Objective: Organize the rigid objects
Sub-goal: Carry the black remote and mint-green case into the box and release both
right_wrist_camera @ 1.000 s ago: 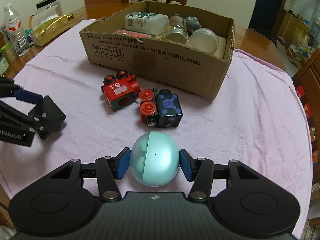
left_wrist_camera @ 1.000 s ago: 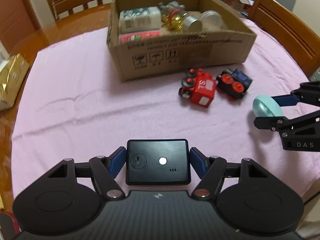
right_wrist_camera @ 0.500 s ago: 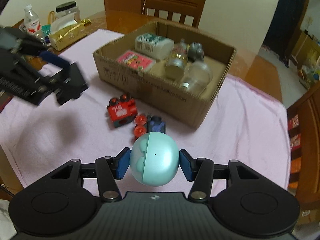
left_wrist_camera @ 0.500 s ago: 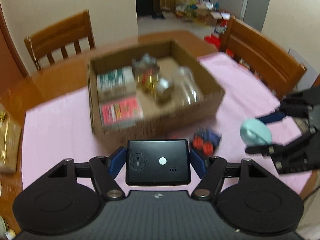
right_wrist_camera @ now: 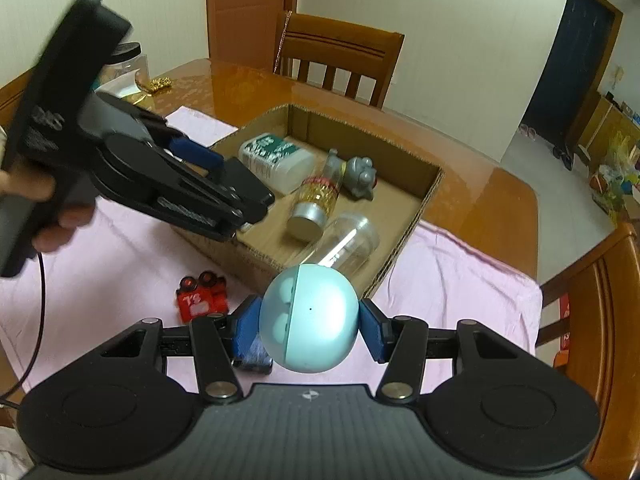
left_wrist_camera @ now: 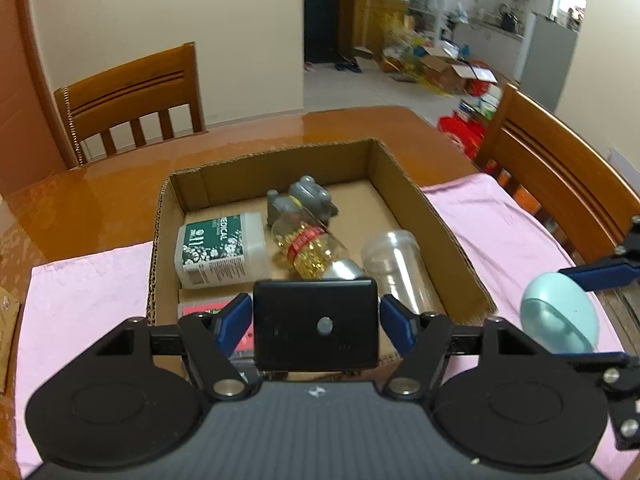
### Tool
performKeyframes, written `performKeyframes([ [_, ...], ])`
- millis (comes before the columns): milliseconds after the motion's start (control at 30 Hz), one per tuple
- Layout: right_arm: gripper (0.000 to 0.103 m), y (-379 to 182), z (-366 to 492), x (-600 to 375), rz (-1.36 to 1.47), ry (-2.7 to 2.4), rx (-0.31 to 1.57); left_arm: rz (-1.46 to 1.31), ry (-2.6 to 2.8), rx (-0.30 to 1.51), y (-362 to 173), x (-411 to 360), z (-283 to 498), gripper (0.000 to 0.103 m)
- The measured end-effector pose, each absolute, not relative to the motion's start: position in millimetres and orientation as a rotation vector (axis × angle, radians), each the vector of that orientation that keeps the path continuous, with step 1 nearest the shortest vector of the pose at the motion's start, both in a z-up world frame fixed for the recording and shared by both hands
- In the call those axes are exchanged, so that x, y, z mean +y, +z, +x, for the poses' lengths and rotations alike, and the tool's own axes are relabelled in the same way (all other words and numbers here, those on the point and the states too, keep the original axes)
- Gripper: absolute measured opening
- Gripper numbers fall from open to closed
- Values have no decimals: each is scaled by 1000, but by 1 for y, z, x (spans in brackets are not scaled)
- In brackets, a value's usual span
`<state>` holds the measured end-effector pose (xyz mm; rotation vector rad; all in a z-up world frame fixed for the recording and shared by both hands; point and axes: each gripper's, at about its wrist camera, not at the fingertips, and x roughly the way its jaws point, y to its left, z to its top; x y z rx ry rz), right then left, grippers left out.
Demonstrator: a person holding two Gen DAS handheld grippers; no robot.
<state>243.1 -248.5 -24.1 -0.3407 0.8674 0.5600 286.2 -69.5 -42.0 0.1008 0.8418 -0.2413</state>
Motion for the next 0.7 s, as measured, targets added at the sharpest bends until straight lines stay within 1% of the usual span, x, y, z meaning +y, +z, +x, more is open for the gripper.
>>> performKeyframes([
  [33,58,-23,246,-248,-342,560,863,91,-235,836,-43,-69,287,84],
  [67,58,-22,248,-248,-342,561,860,80,-225,824,-43,-67,286,88],
  [133,58,-21,253,-247,-343,560,854,67,-212,808,-40,-62,283,92],
  [167,58,-21,255,-247,-343,561,853,67,-208,807,-39,-59,281,95],
  [367,58,-17,274,-242,-336,567,844,57,-134,780,-30,-41,248,101],
  [700,58,-20,339,-223,-315,555,859,19,54,757,-25,-4,198,102],
])
